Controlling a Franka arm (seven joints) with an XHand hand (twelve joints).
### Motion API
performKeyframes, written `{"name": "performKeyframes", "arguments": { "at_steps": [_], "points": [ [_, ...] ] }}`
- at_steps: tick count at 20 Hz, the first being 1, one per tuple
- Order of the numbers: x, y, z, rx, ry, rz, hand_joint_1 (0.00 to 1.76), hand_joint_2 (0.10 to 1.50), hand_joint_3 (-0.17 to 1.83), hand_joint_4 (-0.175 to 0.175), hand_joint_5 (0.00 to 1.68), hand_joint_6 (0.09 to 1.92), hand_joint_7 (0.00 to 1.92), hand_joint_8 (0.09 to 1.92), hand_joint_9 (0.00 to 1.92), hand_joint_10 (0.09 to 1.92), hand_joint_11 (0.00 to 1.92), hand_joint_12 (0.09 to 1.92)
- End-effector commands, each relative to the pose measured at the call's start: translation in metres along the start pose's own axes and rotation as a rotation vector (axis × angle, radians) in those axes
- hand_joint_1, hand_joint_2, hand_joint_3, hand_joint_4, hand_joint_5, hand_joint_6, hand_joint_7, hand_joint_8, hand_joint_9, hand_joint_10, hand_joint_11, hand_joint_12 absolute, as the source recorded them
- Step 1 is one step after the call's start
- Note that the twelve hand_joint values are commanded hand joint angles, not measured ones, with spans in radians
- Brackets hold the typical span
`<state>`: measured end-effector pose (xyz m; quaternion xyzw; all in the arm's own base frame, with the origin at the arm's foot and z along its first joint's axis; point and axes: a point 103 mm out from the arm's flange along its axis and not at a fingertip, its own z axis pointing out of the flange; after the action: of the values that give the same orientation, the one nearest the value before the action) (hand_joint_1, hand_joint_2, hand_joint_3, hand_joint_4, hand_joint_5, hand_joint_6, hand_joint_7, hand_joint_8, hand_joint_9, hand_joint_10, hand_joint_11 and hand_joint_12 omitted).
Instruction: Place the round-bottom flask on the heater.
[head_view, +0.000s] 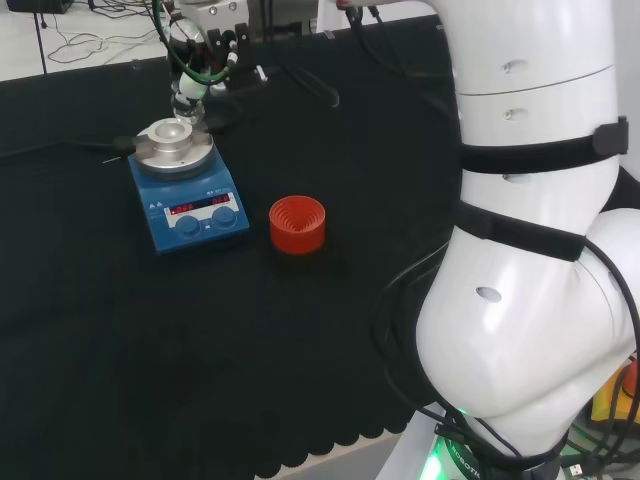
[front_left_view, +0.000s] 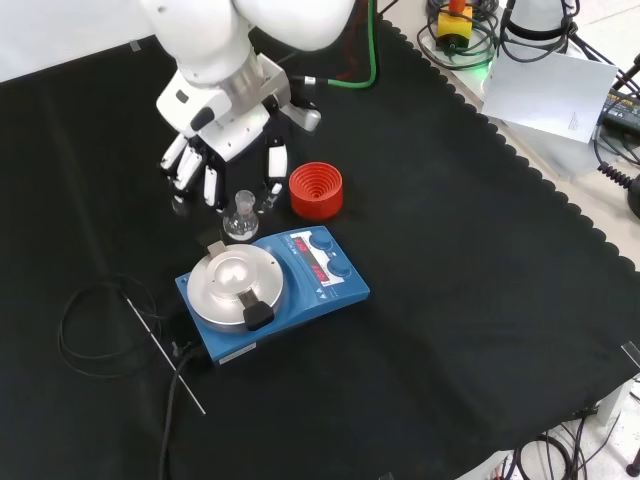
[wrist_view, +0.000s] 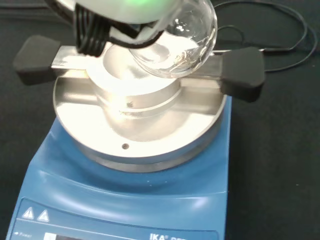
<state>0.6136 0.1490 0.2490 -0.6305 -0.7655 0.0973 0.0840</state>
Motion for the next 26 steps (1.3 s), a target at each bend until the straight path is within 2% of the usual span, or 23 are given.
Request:
{"name": "performKeyframes", "arguments": {
  "at_steps": [1,8,19,26],
  "points": [
    [0.019,0.01,0.007,0.025,-0.013,-0.044,1.07,0.67,0.8,0.175,1.1,1.05,0.34,0.67,0.61,0.61,0.28,1.37],
    [0.027,0.026,0.013,0.038,-0.018,-0.062,1.07,0.67,0.8,0.175,1.1,1.05,0.34,0.67,0.61,0.61,0.28,1.37],
    [0.022,0.042,0.019,0.031,-0.005,-0.065,1.07,0.67,0.8,0.175,1.1,1.05,0.34,0.67,0.61,0.61,0.28,1.37],
    [0.031,0.052,0.022,0.036,-0.027,-0.076,1.07,0.67,0.8,0.175,1.1,1.05,0.34,0.68,0.61,0.61,0.29,1.37]
  ]
}}
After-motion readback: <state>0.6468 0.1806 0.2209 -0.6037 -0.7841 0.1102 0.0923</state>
